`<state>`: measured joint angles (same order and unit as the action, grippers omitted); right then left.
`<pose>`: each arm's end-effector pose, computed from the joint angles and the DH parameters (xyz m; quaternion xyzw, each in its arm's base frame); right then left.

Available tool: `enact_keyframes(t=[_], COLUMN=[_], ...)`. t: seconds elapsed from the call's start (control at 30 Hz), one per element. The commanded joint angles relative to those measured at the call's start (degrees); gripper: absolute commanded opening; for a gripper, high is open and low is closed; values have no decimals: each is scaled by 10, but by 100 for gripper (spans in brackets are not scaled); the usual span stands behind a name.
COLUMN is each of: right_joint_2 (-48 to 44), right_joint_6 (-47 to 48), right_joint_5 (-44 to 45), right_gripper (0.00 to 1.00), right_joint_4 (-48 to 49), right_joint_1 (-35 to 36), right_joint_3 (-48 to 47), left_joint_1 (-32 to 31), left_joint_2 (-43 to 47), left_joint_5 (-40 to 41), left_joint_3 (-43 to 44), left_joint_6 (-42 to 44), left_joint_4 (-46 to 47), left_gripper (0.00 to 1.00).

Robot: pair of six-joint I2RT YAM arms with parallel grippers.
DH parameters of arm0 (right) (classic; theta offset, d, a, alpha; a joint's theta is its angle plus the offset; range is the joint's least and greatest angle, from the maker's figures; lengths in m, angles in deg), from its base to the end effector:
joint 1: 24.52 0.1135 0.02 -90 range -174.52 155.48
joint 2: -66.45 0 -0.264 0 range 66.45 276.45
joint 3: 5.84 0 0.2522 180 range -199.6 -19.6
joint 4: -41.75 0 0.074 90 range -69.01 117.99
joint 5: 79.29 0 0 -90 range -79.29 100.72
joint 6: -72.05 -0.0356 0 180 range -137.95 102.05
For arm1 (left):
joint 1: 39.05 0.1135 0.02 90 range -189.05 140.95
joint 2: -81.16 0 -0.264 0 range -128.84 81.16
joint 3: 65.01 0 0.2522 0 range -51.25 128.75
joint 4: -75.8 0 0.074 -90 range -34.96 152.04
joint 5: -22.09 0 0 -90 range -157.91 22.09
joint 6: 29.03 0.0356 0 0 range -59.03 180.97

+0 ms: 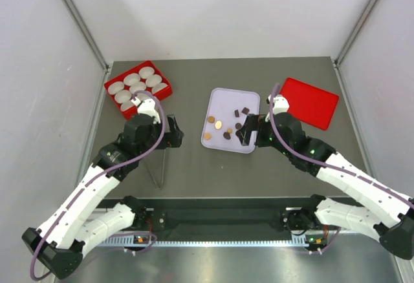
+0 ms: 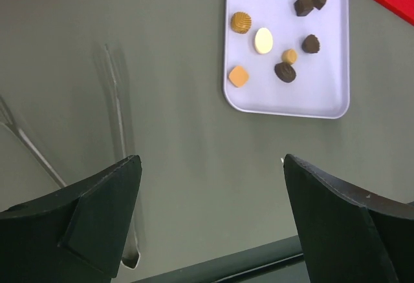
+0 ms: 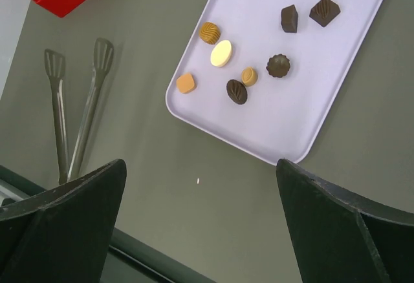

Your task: Pack the chocolate

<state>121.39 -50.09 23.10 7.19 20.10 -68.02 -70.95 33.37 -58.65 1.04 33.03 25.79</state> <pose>0.1585 0.1457 0.3115 -0.0365 0.8502 0.2488 0.4626 0.1515 -0.0876 0.3306 -0.0092 0.8715 -0.1809 0.4556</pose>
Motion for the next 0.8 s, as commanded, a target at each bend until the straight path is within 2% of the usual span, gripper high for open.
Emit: enact_keyframes(t=[0.0,0.2,0.33,0.53,0.6,0.77], right_joint_2=[-19,-39,-50,-85,-98,-118], right_joint_6=[8,20,41,44,41,30], right_joint_5=[7,9,10,-7,-13,-27], right_gripper=[100,100,100,100,100,100], right_joint_4=[18,15,11,23,25,27], right_joint_1=[3,3,3,3,3,3], right_joint_3=[-24,-18,-11,19,30,49], left_joint_1=[2,4,31,108,135,144], left_joint_2=[-5,-72,-123,-197,-221,-271], left_joint_5=[27,95,128,82,45,9], left_joint_3=[31,71,80,50,34,7], left_joint_6=[13,25,32,31,25,0], left_joint_4=[-15,-58,-85,-66,-44,-14], left_gripper=[96,96,93,81,79,66])
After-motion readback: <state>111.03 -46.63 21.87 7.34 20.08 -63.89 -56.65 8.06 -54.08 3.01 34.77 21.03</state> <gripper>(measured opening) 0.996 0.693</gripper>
